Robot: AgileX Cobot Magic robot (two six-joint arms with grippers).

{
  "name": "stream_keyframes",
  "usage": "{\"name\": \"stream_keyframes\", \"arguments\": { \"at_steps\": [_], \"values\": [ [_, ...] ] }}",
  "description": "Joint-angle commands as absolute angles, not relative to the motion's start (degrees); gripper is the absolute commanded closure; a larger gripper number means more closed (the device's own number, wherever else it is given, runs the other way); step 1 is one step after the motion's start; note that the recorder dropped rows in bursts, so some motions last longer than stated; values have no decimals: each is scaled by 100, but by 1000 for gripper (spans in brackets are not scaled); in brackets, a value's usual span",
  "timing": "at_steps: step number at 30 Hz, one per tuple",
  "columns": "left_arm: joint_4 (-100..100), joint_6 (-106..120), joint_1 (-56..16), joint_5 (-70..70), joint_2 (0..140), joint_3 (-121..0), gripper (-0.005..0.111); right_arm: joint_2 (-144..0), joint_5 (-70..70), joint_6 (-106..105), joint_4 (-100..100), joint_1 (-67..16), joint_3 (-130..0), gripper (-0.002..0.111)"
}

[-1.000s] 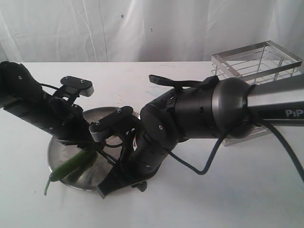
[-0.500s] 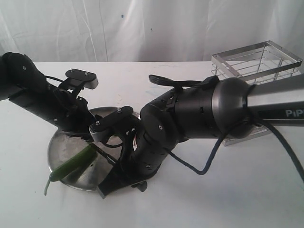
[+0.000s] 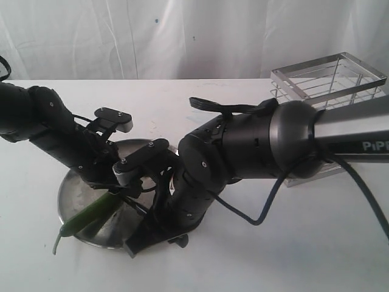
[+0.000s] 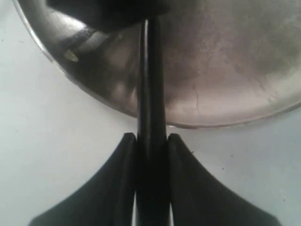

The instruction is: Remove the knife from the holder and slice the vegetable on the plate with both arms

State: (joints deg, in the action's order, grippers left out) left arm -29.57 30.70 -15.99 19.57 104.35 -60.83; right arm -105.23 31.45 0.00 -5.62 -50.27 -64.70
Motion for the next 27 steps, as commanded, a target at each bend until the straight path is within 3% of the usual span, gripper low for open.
{"name": "stream_keyframes", "arguments": {
  "at_steps": [1,27],
  "values": [
    [-2861,3044,-1610,2365,10309,-6005,43,-10616,3100,0,-563,-5027,-6456,108],
    [-2779,3054,-1610,2313,9991,-5994,43,-10640,2965,0,-574,-5027,-6456,108]
  ]
}}
